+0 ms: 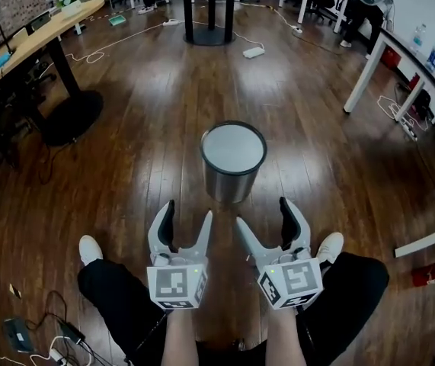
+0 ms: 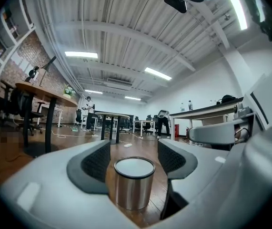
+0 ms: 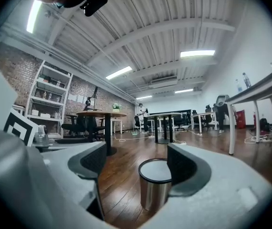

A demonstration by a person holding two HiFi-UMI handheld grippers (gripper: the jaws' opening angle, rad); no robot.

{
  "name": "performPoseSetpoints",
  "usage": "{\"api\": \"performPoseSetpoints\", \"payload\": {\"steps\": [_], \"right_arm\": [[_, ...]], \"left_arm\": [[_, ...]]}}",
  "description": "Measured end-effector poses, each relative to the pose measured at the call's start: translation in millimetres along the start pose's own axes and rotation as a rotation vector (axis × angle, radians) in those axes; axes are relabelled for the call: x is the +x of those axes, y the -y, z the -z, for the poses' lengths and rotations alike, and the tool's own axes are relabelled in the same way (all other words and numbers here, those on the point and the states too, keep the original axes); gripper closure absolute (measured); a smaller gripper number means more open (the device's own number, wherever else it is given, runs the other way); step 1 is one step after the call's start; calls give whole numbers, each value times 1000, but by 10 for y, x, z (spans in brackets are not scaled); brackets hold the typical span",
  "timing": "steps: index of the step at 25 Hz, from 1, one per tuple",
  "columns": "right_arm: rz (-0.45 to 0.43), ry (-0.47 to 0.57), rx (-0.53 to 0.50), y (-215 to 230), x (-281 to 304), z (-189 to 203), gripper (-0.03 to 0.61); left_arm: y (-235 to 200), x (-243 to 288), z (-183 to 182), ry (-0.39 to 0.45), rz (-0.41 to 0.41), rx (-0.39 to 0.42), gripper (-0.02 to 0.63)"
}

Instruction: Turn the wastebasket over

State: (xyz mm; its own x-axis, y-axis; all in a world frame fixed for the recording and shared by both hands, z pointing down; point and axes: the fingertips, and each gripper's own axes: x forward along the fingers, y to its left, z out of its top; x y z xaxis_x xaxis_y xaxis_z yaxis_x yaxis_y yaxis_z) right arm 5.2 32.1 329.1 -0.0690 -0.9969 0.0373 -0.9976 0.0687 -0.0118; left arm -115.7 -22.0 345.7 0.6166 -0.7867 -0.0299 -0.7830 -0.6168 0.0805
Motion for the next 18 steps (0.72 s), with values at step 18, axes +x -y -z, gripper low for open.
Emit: {"api": "performPoseSetpoints", "payload": {"steps": [18], "right_arm": [[-154, 70, -74, 874, 1225, -628, 193]], "left_arm": [[-166, 1347, -559, 101, -101, 74, 304]]}}
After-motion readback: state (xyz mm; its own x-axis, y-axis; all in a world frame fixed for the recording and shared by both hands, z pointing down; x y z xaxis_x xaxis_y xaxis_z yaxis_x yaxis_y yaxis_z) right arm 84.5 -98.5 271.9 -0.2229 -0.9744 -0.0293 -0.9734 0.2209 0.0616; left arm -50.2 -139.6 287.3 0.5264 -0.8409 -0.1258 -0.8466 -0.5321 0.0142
